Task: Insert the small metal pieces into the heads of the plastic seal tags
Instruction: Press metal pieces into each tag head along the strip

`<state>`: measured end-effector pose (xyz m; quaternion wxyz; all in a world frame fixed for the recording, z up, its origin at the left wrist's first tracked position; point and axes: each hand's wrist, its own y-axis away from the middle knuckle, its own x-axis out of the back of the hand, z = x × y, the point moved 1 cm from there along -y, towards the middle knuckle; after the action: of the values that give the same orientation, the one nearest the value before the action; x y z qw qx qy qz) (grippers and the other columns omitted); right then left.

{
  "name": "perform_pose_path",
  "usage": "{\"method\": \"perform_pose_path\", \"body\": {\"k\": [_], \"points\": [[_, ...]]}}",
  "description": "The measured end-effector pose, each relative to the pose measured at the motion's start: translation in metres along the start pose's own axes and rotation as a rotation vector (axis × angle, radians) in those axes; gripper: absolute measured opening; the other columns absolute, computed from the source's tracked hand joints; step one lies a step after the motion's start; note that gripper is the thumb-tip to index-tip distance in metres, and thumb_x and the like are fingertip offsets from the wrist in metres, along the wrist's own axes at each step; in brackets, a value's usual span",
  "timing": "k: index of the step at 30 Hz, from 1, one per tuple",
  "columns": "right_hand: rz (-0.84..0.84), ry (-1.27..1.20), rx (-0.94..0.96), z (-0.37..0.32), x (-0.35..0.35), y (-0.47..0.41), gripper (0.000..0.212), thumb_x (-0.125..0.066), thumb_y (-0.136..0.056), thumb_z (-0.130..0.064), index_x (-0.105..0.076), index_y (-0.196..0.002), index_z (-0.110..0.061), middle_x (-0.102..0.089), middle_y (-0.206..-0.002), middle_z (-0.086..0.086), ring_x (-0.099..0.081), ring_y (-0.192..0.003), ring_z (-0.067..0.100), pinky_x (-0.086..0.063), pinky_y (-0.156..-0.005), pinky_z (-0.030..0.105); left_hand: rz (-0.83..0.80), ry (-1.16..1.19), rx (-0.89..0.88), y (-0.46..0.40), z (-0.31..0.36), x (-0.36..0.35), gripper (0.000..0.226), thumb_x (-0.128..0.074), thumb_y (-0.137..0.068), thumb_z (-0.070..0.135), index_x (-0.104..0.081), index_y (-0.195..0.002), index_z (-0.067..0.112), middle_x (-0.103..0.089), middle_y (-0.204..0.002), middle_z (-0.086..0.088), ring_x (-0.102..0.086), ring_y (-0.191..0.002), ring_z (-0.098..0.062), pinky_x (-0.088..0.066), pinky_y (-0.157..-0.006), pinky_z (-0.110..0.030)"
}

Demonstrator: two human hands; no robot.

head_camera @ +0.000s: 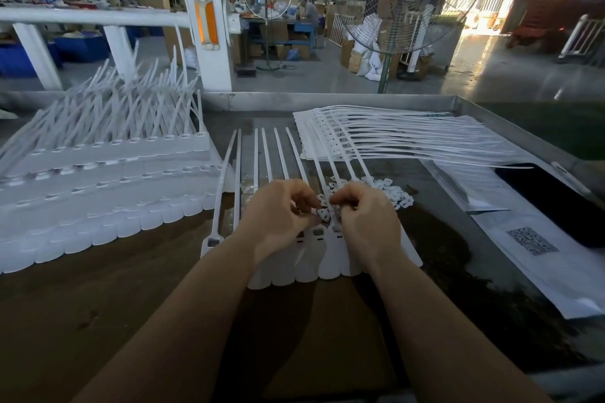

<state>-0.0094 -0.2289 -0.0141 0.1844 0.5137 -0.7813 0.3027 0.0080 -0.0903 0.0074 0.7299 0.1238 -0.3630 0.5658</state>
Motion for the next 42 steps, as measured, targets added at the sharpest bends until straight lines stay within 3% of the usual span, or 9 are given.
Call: {"method": "perform_pose_path", "body": {"k": [2, 5, 9, 17, 20, 24, 37, 42], "points": [[0.006, -0.002, 0.002, 0.000, 0.001, 0.000, 0.026, -0.048, -0.088, -0.005, -0.066, -0.088, -0.024, -0.064, -0.092, -0.006, -0.061, -0.085, 0.017, -0.053, -0.076, 0.041, 0.067, 0.059, 0.010, 0.000, -0.004, 0.004, 0.014, -0.072, -0.078, 0.017, -0.063, -0.077, 0.028, -0.065, -0.077, 0.011, -0.061, -0.073, -0.004, -0.050, -0.064, -0.010], [0.003, -0.010, -0.003, 0.001, 0.000, 0.001, 0.026, -0.048, -0.089, -0.005, -0.066, -0.088, -0.023, -0.064, -0.092, -0.005, -0.062, -0.081, 0.017, -0.054, -0.073, 0.041, 0.226, 0.104, 0.086, 0.002, -0.017, 0.017, 0.013, -0.069, -0.081, 0.019, -0.064, -0.076, 0.029, -0.065, -0.075, 0.012, -0.059, -0.069, -0.003, -0.046, -0.060, -0.015], [0.005, -0.043, -0.007, 0.001, 0.000, 0.000, 0.027, -0.047, -0.088, -0.002, -0.067, -0.088, -0.021, -0.065, -0.091, -0.001, -0.063, -0.079, 0.020, -0.054, -0.072, 0.044, 0.374, -0.002, 0.187, 0.006, -0.037, 0.029, 0.004, -0.068, -0.083, 0.022, -0.067, -0.081, 0.026, -0.060, -0.072, 0.018, -0.056, -0.067, -0.001, -0.045, -0.057, -0.018], [0.028, -0.049, 0.000, -0.001, 0.000, 0.002, 0.028, -0.047, -0.090, -0.003, -0.065, -0.085, -0.024, -0.065, -0.089, -0.002, -0.061, -0.058, 0.007, -0.056, -0.067, 0.037, 0.282, -0.165, 0.190, 0.007, -0.040, 0.023, 0.014, -0.074, -0.077, 0.017, -0.071, -0.090, 0.021, -0.062, -0.074, 0.010, -0.053, -0.065, 0.002, -0.038, -0.057, -0.011], [0.023, -0.041, -0.006, -0.001, -0.001, 0.002, 0.029, -0.047, -0.089, -0.002, -0.065, -0.085, -0.024, -0.065, -0.091, -0.001, -0.062, -0.062, 0.008, -0.055, -0.067, 0.037, 0.289, -0.263, 0.186, 0.006, -0.042, 0.021, 0.020, -0.067, -0.082, 0.015, -0.072, -0.101, 0.018, -0.066, -0.095, -0.001, -0.058, -0.081, -0.013, -0.050, -0.076, -0.026], [0.016, -0.056, -0.016, 0.000, -0.002, 0.001, 0.029, -0.045, -0.088, -0.001, -0.066, -0.086, -0.022, -0.065, -0.090, 0.002, -0.063, -0.064, 0.012, -0.056, -0.066, 0.040, 0.251, -0.391, 0.206, 0.003, -0.043, 0.018, 0.026, -0.056, -0.090, 0.021, -0.067, -0.113, 0.016, -0.060, -0.109, -0.008, -0.055, -0.097, -0.025, -0.048, -0.091, -0.040], [0.014, -0.035, -0.008, 0.002, -0.003, 0.001, 0.028, -0.047, -0.090, -0.003, -0.065, -0.087, -0.023, -0.065, -0.093, 0.001, -0.062, -0.072, 0.015, -0.055, -0.070, 0.041, 0.256, -0.341, 0.244, 0.002, -0.042, 0.017, 0.017, -0.060, -0.088, 0.021, -0.071, -0.101, 0.017, -0.063, -0.103, -0.005, -0.057, -0.094, -0.024, -0.048, -0.089, -0.042], [0.026, -0.044, 0.017, 0.004, -0.003, 0.000, 0.027, -0.047, -0.091, -0.004, -0.064, -0.086, -0.024, -0.064, -0.093, 0.000, -0.058, -0.054, 0.006, -0.056, -0.063, 0.034, 0.254, -0.344, 0.266, 0.000, -0.043, 0.016, 0.015, -0.060, -0.088, 0.025, -0.069, -0.099, 0.019, -0.058, -0.103, -0.005, -0.055, -0.096, -0.024, -0.046, -0.091, -0.043]]}}
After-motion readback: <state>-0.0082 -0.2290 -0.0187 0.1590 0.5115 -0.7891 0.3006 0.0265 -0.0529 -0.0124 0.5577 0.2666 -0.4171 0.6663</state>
